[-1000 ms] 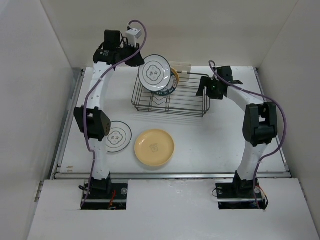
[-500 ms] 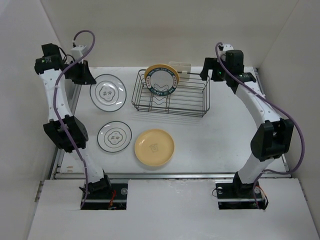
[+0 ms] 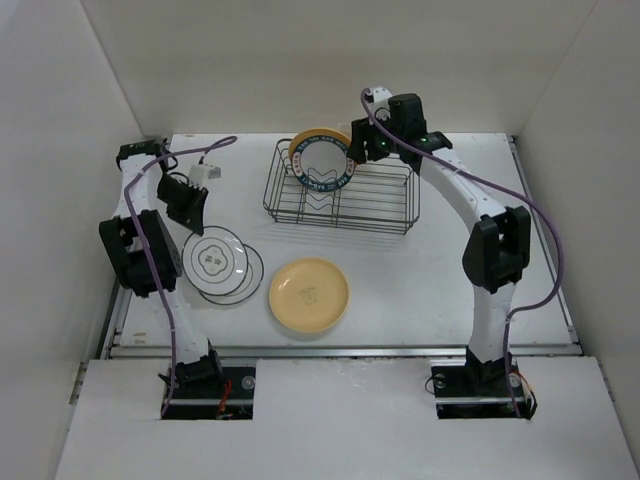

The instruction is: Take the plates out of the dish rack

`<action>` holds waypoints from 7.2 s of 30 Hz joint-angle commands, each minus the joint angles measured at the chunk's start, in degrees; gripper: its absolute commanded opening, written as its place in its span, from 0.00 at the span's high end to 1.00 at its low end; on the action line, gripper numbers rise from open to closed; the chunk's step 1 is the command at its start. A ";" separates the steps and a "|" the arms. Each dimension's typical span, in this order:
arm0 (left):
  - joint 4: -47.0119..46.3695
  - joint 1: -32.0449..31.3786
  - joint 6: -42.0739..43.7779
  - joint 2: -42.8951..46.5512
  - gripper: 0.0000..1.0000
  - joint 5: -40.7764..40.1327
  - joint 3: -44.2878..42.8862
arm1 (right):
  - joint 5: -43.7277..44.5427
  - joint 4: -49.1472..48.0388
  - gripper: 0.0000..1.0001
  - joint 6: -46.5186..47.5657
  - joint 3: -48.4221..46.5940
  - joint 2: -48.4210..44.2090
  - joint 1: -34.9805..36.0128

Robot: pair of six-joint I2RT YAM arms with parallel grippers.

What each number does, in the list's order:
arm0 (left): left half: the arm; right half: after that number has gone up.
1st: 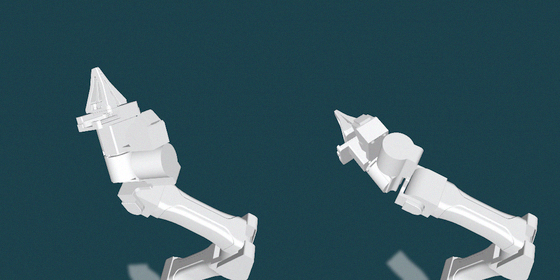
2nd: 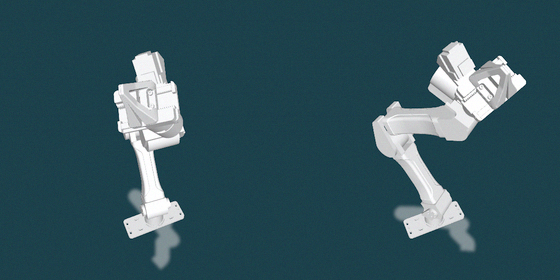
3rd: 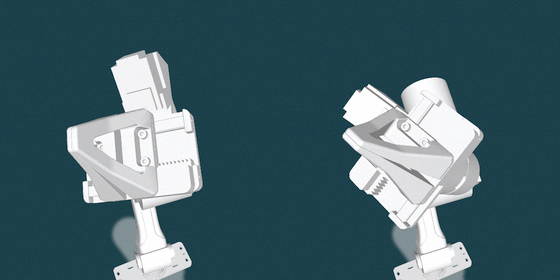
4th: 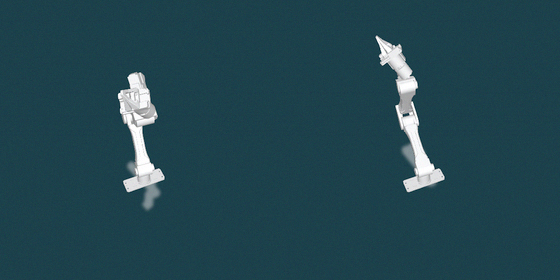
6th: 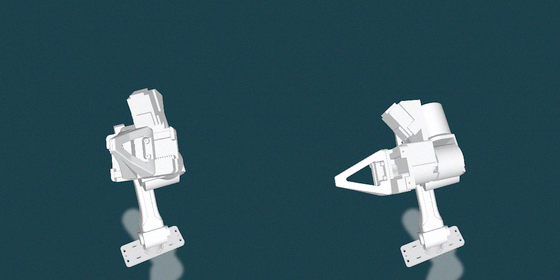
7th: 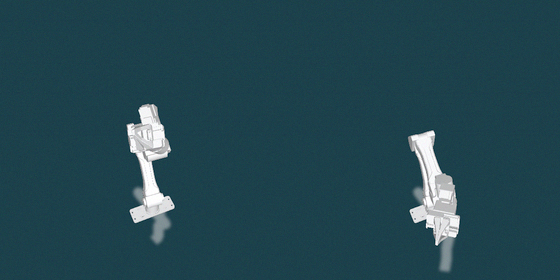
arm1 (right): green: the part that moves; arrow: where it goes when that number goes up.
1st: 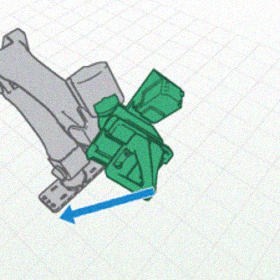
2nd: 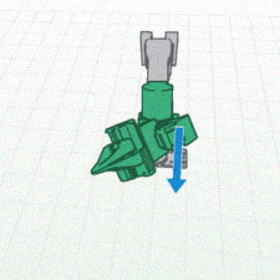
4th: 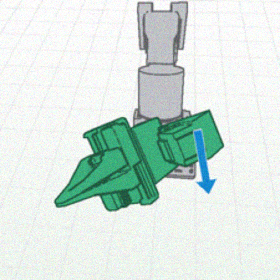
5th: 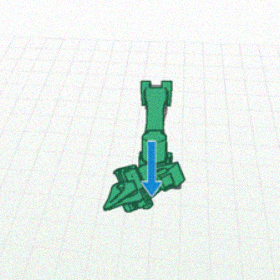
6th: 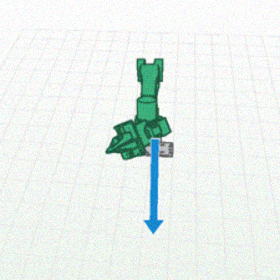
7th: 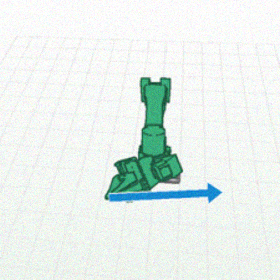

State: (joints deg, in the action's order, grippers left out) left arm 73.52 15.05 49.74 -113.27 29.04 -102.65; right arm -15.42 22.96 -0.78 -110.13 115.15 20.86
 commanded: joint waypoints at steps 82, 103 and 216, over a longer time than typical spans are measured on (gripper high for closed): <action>-28.93 -20.41 -56.84 -14.17 1.00 17.63 -13.55 | 11.46 -8.37 1.00 5.35 -9.41 9.59 5.24; -40.61 -20.41 -69.59 -8.11 1.00 16.31 -3.89 | 15.24 -10.84 1.00 5.70 -2.37 -4.49 6.38; -14.63 -21.37 -40.41 -10.56 0.00 -1.62 -18.54 | 14.88 -12.59 1.00 -3.07 -16.69 6.23 0.49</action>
State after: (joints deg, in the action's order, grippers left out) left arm 59.81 -5.30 12.19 -125.49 25.74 -118.58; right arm -4.14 17.28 -0.23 -122.58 128.20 21.10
